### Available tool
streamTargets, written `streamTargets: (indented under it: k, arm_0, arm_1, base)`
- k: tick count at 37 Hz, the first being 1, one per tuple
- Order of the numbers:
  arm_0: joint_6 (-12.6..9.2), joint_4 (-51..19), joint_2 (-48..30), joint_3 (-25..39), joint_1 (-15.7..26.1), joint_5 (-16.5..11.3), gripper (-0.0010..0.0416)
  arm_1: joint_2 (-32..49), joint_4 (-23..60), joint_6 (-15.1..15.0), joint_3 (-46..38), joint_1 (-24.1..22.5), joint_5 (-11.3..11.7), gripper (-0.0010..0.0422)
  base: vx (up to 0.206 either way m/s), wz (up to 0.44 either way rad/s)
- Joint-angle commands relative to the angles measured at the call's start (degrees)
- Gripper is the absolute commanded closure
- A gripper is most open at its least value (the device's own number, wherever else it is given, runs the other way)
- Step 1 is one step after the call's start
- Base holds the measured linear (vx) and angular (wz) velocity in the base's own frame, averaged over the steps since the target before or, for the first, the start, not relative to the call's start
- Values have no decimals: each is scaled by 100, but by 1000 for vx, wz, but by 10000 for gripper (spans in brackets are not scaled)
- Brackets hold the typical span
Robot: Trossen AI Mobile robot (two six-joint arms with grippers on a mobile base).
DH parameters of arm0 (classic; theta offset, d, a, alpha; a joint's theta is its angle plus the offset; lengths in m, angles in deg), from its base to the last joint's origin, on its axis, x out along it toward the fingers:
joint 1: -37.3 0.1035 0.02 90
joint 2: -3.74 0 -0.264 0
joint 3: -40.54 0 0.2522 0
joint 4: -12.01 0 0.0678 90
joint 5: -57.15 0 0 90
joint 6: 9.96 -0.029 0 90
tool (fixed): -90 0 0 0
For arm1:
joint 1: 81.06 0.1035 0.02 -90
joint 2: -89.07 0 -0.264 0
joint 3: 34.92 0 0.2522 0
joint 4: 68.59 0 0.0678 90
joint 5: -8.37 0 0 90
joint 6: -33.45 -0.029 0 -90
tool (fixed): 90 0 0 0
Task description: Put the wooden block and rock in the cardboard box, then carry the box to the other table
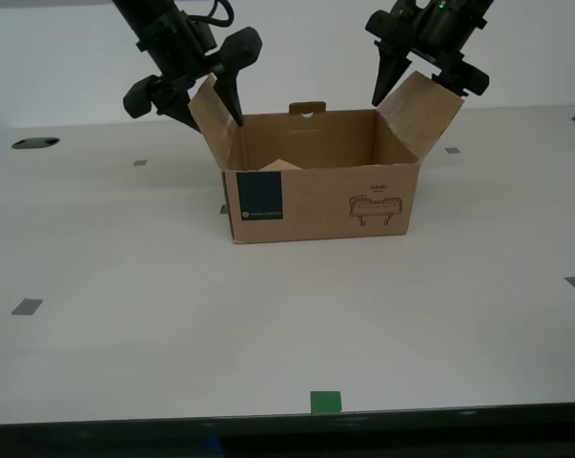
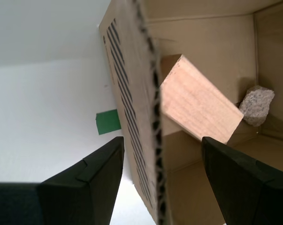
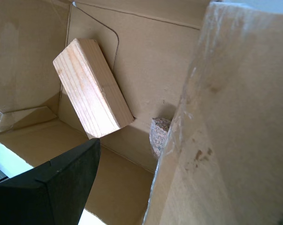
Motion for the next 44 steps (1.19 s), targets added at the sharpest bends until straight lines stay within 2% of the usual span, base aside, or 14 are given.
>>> streamTargets:
  k: [1,9,16,24,28,30,31,33,36,44]
  arm_0:
    - [-7,24,2,0,9,-28,53]
    - [-116,-68,2,0,17,-28,65]
    - [-262,-168,2,0,37,-28,128]
    - [-313,-557,2,-11,48,-31,246]
    - [-308,-525,2,-109,48,-31,337]
    - [-308,-461,2,-170,48,-31,392]
    - [-302,-400,2,-212,50,-31,416]
    - [-341,-254,2,-315,50,-28,400]
    - [-365,-203,2,-450,55,-28,408]
    - [-365,-162,7,-695,57,-28,406]
  arm_1:
    - [-2,-44,-7,0,-2,2,193]
    - [0,-111,74,0,-2,9,200]
    - [0,-170,81,0,-7,9,248]
    - [0,-472,109,2,-7,9,324]
    - [0,-632,341,2,-9,7,386]
    - [0,-691,334,2,-20,9,420]
    - [0,-691,339,2,-22,9,413]
    - [0,-688,343,2,-37,9,406]
    - [-2,-686,343,2,-48,9,417]
    - [0,-671,334,11,-61,7,413]
  base:
    - [0,0]
    - [0,0]
    - [0,0]
    - [0,0]
    - [0,0]
    - [0,0]
    - [0,0]
    - [0,0]
    - [0,0]
    - [0,0]
